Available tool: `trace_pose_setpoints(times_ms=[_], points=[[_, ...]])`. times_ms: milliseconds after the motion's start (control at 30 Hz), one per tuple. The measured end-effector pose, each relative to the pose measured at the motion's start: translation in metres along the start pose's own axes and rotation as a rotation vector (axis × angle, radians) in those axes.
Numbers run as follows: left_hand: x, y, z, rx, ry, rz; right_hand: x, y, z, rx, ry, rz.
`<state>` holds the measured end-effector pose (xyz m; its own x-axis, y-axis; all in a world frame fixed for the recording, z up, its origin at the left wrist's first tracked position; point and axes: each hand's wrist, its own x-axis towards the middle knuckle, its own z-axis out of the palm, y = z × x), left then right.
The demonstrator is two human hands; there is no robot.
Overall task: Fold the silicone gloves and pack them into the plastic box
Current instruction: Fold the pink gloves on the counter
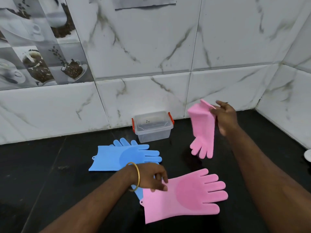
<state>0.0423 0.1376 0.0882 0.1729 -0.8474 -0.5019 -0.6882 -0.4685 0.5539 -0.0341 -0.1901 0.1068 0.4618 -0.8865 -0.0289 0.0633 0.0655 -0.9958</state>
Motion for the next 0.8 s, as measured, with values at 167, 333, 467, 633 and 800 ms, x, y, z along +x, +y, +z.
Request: trace_pose_setpoints(times_ms=[167,333,467,633,800], points=[[0.017,0.042,-0.056,0.07,0.639,0.372,-0.014,-0.057,0.015,-0.256,-0.397,-0.273],[0.028,0.085,-0.101,-0.093,1.129,0.48,-0.024,-0.085,0.034,-0.094,-0.693,-0.322],[0.024,0.099,-0.122,-0.282,0.918,0.479,-0.029,-0.092,0.045,0.093,-0.693,-0.26],[0.019,0.103,-0.132,-0.24,0.906,0.356,-0.06,-0.071,0.067,-0.079,-0.448,-0.228],[0.018,0.095,-0.124,-0.146,0.859,0.062,-0.163,-0.026,0.055,0.384,0.026,-0.072]])
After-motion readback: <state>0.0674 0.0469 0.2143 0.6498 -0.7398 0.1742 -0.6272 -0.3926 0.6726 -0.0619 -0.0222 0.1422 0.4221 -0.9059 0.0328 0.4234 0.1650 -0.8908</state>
